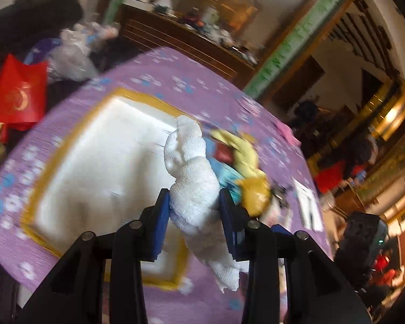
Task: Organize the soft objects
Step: 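Carry the towel and desiccant packet into the box and open both tools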
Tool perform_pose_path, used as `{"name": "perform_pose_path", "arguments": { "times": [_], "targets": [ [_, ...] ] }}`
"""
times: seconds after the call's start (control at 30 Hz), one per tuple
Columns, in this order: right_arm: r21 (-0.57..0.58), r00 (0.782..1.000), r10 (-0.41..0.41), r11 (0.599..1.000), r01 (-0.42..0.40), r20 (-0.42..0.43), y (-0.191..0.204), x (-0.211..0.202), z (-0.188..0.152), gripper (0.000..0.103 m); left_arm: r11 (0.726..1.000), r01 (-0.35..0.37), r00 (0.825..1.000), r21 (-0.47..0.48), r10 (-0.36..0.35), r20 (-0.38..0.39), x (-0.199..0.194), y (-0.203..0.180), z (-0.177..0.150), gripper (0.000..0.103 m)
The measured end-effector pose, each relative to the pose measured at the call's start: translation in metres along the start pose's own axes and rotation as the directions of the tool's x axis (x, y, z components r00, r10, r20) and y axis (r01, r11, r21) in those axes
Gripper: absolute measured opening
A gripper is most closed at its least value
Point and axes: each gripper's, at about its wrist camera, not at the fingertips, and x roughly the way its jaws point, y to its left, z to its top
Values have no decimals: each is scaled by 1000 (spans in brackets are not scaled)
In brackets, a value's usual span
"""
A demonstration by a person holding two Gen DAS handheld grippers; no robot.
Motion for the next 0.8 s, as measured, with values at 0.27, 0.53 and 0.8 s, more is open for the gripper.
{"name": "perform_pose_path", "arguments": {
  "times": [0.27,0.53,0.8],
  "targets": [
    [-45,995,-28,999,24,-91,23,98,42,35,990,-138,990,-10,137,-37,42,61,29,34],
    [-101,982,-131,988,118,-135,36,152,44,36,978,-205,973,46,209,-95,73,80,17,35],
    [-97,994,-63,994,54,-93,39,145,40,55,995,-63,994,-81,56,-94,66,97,8,51]
  ]
}}
